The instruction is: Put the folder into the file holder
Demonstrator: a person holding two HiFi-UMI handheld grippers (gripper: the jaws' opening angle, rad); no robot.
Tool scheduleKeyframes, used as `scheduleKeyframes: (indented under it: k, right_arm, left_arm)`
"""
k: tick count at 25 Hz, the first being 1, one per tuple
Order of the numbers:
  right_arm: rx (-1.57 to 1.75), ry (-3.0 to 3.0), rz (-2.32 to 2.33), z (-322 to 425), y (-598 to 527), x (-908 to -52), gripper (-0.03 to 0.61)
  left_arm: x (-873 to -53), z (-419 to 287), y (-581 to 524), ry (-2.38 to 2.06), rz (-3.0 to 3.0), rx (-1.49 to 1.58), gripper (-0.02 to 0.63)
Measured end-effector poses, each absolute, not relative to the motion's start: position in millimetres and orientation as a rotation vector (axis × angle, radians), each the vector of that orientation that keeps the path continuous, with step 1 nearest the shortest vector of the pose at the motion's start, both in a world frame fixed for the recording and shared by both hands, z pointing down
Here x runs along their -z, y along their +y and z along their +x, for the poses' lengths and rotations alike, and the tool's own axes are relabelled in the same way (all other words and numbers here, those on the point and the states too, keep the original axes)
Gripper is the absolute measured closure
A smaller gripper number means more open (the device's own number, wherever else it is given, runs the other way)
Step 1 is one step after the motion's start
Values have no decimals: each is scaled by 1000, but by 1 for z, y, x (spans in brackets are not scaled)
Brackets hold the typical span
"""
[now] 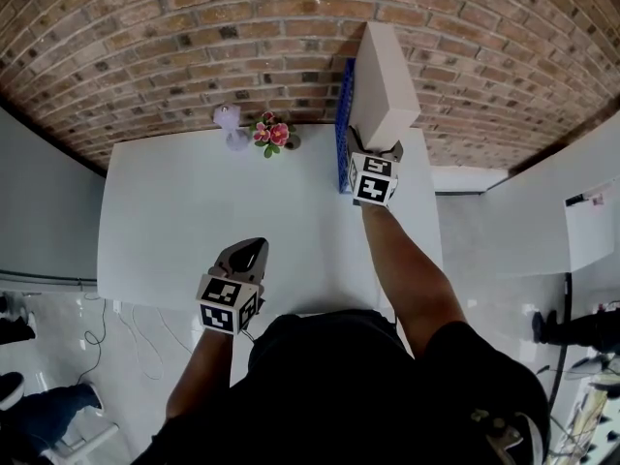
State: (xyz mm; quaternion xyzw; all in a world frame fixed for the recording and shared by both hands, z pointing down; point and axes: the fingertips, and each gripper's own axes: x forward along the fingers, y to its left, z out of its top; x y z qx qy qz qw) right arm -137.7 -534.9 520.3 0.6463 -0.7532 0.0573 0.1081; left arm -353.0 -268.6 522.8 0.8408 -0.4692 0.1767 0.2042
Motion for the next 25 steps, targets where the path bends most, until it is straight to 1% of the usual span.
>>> scheduleKeyframes:
  k: [9,15,17,20,22,25]
  right_arm:
    - [-238,-2182,1836,-137,-534,-558,213]
    - [-234,-2183,1831,-139,-534,-563,209]
    - [-309,-2153,1793,-138,-531,-580,198]
    - [-466,-2099,1713,-134,-526,-617,163]
    - [-484,-2093,1678,-136,-526,-626,150]
    - [-473,-2094,1671,-140,-527,-626,149]
  left_arm:
    - [-524,-349,-270,-1303,2344,-513,609]
    - [-524,-353,-271,-1309,2331,-512,609]
    - [-524,-353,-272,-1315,2326,-509,609]
    - [-526,-350,-271,-1313,2326,-511,609]
    - [-527,-350,-269,-1310,2323,-514,609]
    - [-529,-352,-268,-1313,2312,-518,609]
